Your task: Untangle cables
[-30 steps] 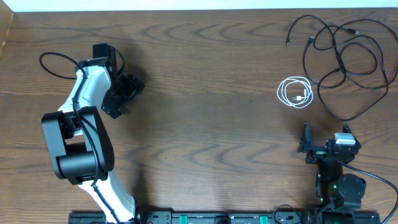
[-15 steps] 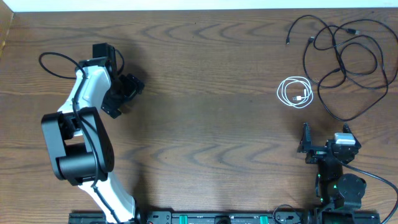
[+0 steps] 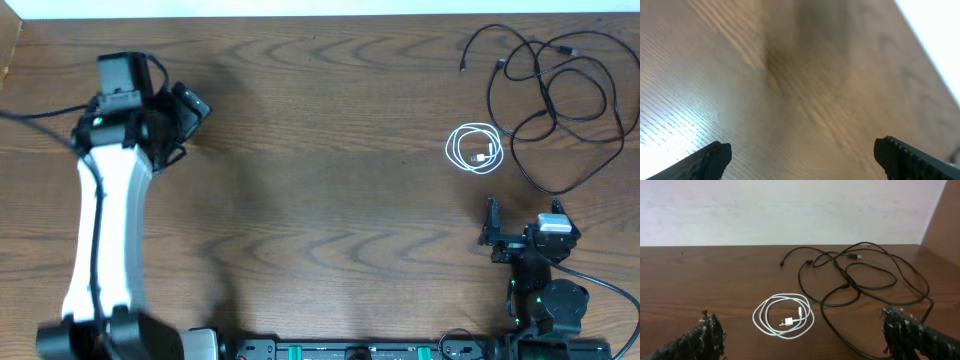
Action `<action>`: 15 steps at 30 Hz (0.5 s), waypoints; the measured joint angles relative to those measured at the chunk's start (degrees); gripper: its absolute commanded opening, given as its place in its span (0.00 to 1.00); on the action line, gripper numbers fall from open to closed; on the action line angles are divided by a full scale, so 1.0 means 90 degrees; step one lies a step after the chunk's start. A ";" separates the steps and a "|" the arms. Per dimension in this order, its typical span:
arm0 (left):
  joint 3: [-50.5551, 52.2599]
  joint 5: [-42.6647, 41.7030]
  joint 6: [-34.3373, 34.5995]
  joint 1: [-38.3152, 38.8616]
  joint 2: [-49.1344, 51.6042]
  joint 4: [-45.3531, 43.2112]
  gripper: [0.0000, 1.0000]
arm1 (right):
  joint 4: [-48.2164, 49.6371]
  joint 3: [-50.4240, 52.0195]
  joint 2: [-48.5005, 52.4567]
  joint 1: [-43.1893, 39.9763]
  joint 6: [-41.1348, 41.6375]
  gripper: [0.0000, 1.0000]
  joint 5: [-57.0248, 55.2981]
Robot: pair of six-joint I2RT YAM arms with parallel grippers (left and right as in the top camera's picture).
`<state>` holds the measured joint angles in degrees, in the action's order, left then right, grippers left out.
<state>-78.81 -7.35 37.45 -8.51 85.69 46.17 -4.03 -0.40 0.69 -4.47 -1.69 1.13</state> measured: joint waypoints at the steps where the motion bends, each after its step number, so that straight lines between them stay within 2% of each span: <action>1: 0.0000 0.0002 0.0000 0.0000 -0.0168 0.0002 0.98 | 0.0000 0.0000 0.0000 0.0000 0.0000 0.99 -0.0007; 8: 0.0000 0.0078 -0.0002 0.0000 -0.1217 0.0007 0.98 | 0.0000 0.0000 0.0000 0.0000 0.0000 0.99 -0.0010; 15: 0.0002 0.0172 -0.0170 0.0007 -0.1605 0.0415 0.98 | 0.0000 0.0000 0.0000 0.0000 0.0000 0.99 -0.0010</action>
<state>-78.78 -5.80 35.92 -8.45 71.24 49.91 -4.03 -0.40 0.69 -4.47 -1.69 1.04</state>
